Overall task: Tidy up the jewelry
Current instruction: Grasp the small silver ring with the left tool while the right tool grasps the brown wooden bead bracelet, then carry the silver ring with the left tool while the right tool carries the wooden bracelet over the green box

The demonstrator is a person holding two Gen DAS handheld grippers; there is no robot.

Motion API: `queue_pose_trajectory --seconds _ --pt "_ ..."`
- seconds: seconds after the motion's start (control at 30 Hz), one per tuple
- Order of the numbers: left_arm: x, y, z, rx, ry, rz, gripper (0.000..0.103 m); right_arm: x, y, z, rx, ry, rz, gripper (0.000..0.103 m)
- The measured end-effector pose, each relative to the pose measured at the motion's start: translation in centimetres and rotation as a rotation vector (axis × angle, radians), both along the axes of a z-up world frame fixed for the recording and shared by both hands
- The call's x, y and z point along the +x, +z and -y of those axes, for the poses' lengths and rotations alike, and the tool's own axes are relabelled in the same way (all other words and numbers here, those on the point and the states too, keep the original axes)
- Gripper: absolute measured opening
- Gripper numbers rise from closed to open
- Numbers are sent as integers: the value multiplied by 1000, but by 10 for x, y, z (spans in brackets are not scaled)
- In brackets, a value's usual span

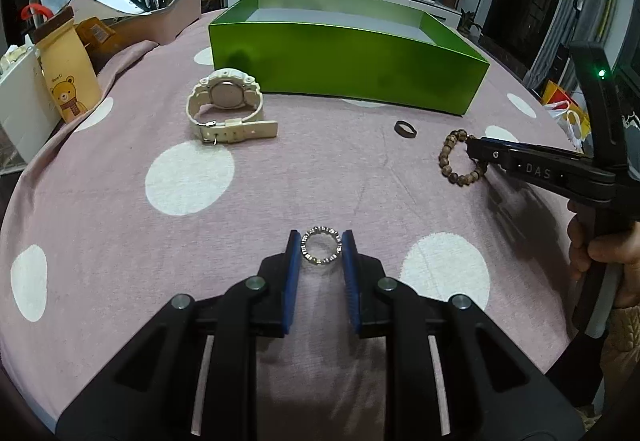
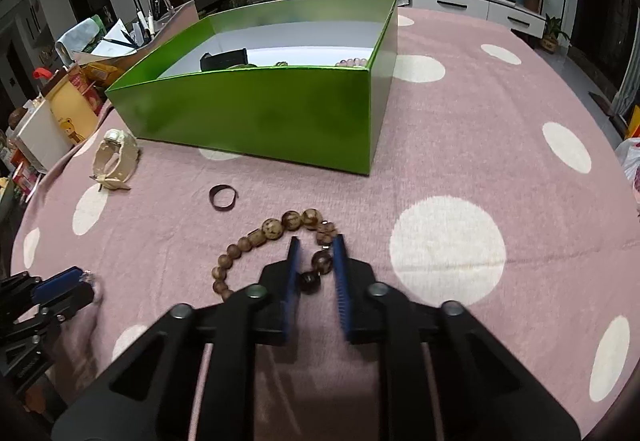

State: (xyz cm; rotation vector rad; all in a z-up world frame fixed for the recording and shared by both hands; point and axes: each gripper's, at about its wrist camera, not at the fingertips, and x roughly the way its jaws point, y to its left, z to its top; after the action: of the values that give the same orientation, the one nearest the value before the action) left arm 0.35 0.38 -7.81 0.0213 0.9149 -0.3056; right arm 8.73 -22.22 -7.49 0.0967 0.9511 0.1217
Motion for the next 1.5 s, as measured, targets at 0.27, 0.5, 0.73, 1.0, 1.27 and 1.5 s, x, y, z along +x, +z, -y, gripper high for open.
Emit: queue_pose_trajectory --seconds 0.27,0.5,0.73,1.0,1.27,1.5 --pt "-1 7 0 -18 -1 6 20 -12 20 5 57 22 62 10" --pt "0 24 0 -58 -4 21 20 -24 56 10 83 56 153 11" --pt "15 51 3 -88 -7 49 20 -30 89 12 89 84 231 11" --pt "41 86 14 -85 -22 110 20 -23 120 20 80 104 301 11" --pt "82 112 30 -87 -41 134 20 1 140 28 71 112 341 11" --pt "128 121 44 -84 -32 124 20 32 145 30 68 116 339 11"
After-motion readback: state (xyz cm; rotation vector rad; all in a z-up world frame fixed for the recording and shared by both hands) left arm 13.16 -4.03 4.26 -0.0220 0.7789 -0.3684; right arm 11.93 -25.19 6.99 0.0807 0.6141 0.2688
